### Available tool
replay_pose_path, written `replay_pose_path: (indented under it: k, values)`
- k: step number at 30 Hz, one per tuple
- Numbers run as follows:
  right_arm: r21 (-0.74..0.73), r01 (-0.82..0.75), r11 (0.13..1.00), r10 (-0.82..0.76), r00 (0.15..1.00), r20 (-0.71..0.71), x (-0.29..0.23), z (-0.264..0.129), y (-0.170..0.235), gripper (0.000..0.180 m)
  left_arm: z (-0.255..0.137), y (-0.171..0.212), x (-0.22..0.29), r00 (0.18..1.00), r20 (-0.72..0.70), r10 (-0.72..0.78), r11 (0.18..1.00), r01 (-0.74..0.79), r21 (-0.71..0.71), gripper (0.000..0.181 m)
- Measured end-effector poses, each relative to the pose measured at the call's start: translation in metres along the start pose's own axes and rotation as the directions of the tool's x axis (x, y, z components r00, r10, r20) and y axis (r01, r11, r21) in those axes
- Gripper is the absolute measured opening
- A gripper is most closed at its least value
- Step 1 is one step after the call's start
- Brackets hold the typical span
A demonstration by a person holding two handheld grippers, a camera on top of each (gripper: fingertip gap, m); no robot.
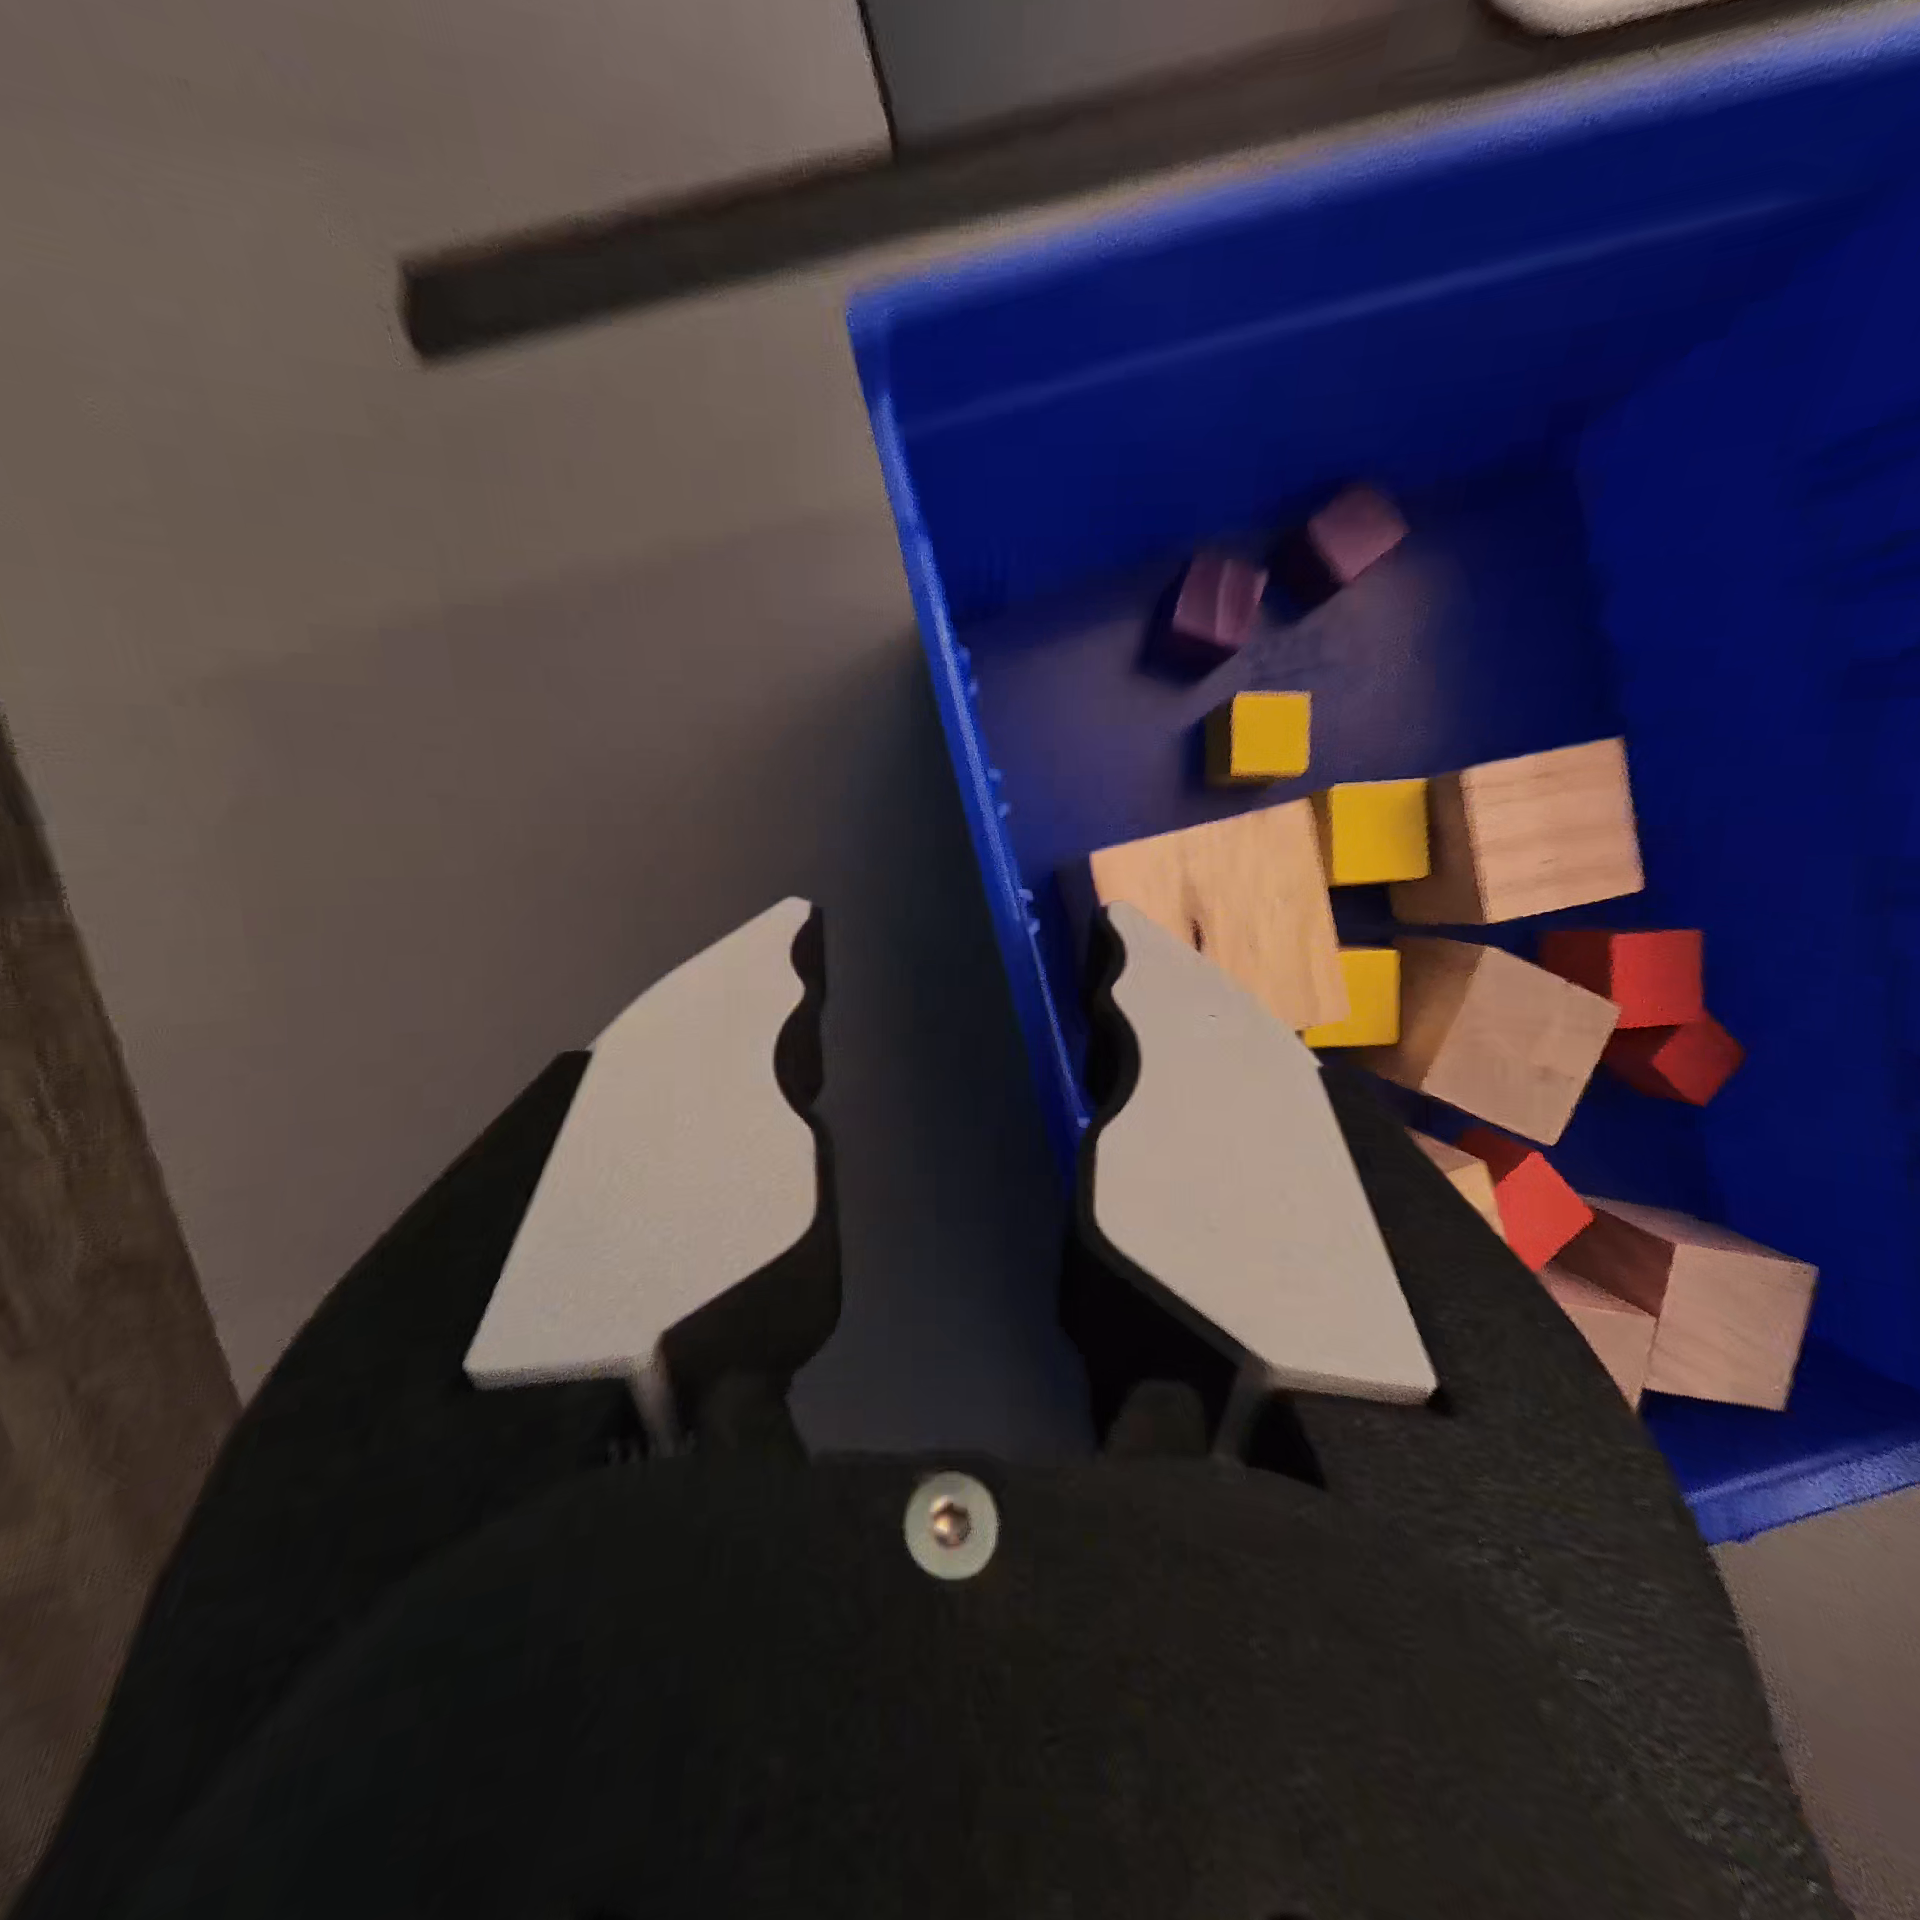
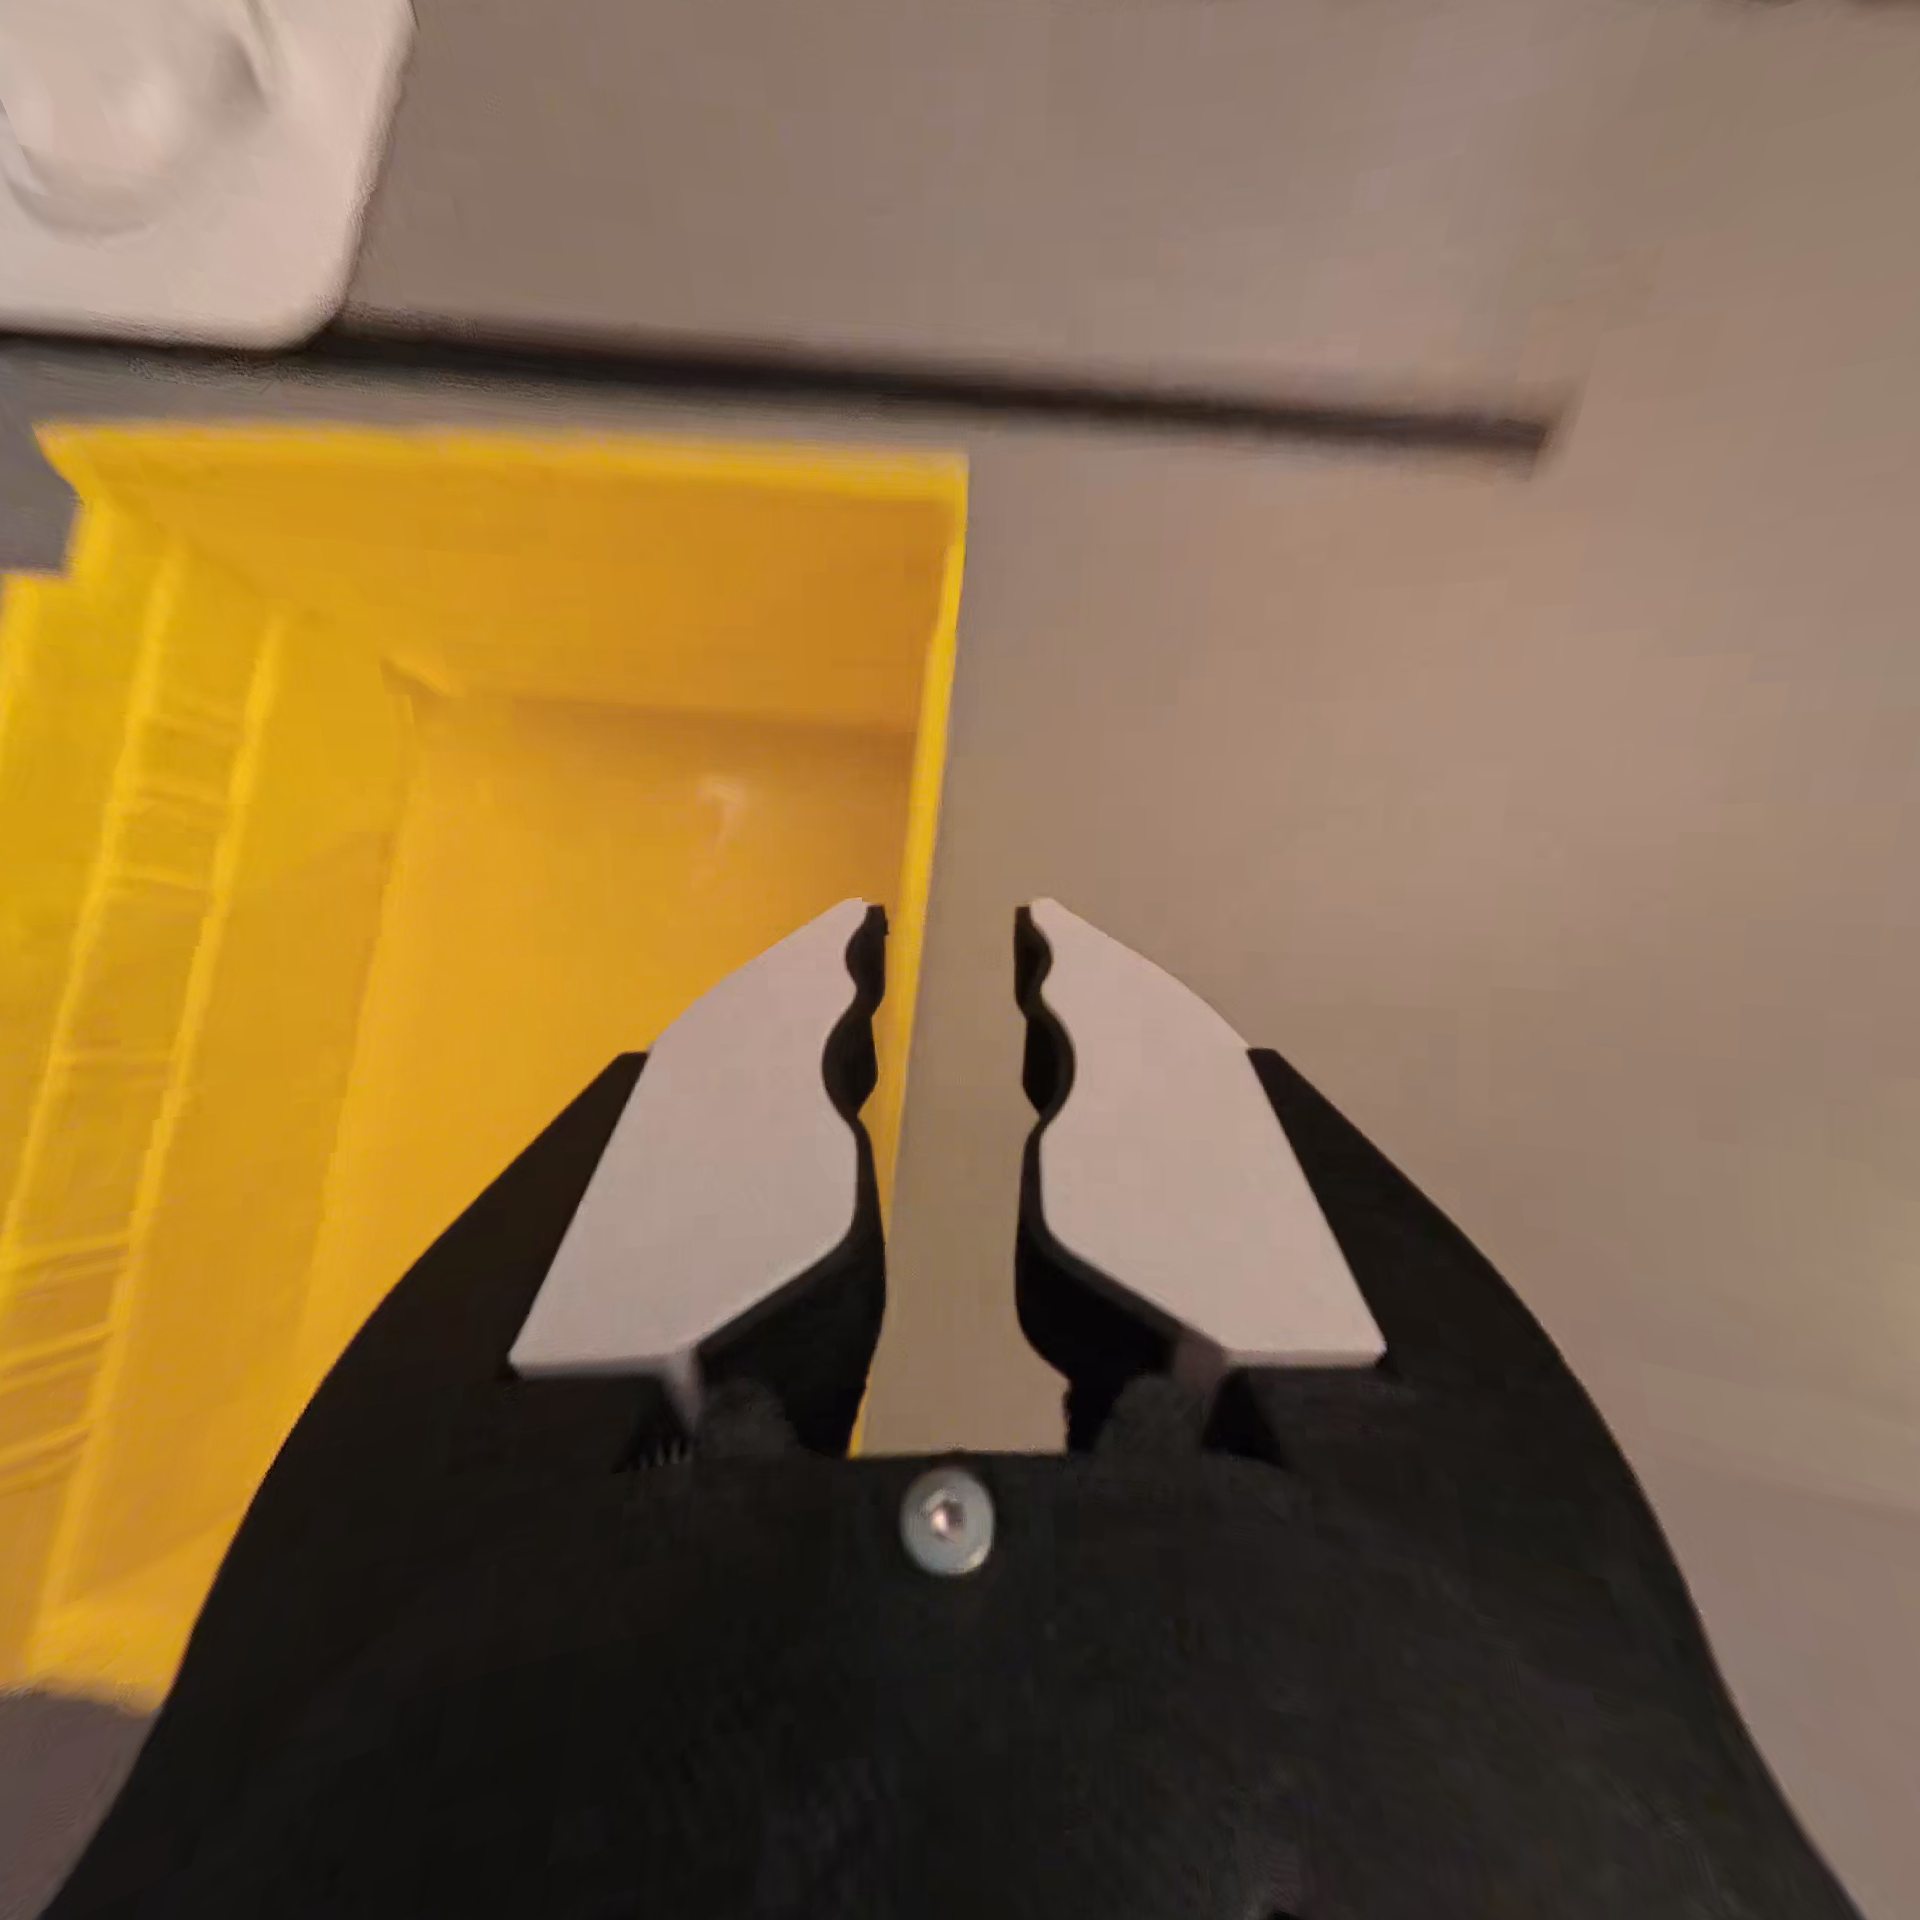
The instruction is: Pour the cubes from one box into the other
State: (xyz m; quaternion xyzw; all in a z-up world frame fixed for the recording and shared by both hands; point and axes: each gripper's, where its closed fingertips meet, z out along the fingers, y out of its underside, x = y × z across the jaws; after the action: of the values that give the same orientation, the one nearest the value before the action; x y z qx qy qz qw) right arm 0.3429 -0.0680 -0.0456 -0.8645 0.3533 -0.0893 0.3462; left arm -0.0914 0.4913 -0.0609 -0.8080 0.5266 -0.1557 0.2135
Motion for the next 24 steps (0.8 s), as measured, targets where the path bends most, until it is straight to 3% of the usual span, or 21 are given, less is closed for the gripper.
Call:
replay_pose_path:
  k: [2, 4, 7, 11, 13, 18, 21, 24]
  values:
    - [0.258, 0.105, 0.961, -0.076, 0.99, -0.117, 0.002, -0.037, -0.04, 0.026, -0.03, -0.019, 0.001, 0.999, 0.026, 0.038, 0.981, -0.042, 0.187, 0.057]
    - [0.459, 0.215, 0.862, -0.128, 0.969, -0.212, -0.01, -0.076, -0.071, 0.031, -0.067, -0.037, 0.011, 0.99, 0.094, 0.107, 0.92, -0.134, 0.367, 0.051]
    - [0.609, 0.331, 0.721, -0.176, 0.937, -0.301, -0.044, -0.116, -0.097, 0.047, -0.115, -0.055, 0.041, 0.963, 0.217, 0.162, 0.787, -0.259, 0.56, 0.05]
    - [0.696, 0.307, 0.649, -0.225, 0.951, -0.21, -0.105, -0.128, -0.115, 0.061, -0.156, -0.072, 0.11, 0.961, 0.207, 0.183, 0.587, -0.276, 0.761, 0.051]
    - [0.735, 0.334, 0.59, -0.229, 0.942, -0.244, -0.125, -0.135, -0.123, 0.061, -0.168, -0.08, 0.146, 0.962, 0.163, 0.22, 0.504, -0.255, 0.825, 0.051]
    - [0.724, 0.428, 0.541, -0.22, 0.903, -0.369, -0.15, -0.137, -0.133, 0.061, -0.182, -0.097, 0.212, 0.949, 0.007, 0.316, 0.449, -0.156, 0.88, 0.065]
    - [0.685, 0.468, 0.559, -0.19, 0.876, -0.443, -0.15, -0.139, -0.138, 0.062, -0.198, -0.11, 0.232, 0.938, -0.001, 0.345, 0.397, -0.145, 0.906, 0.068]
    - [0.678, 0.521, 0.519, -0.202, 0.845, -0.494, -0.153, -0.144, -0.146, 0.061, -0.209, -0.12, 0.24, 0.938, -0.014, 0.346, 0.369, -0.123, 0.921, 0.07]
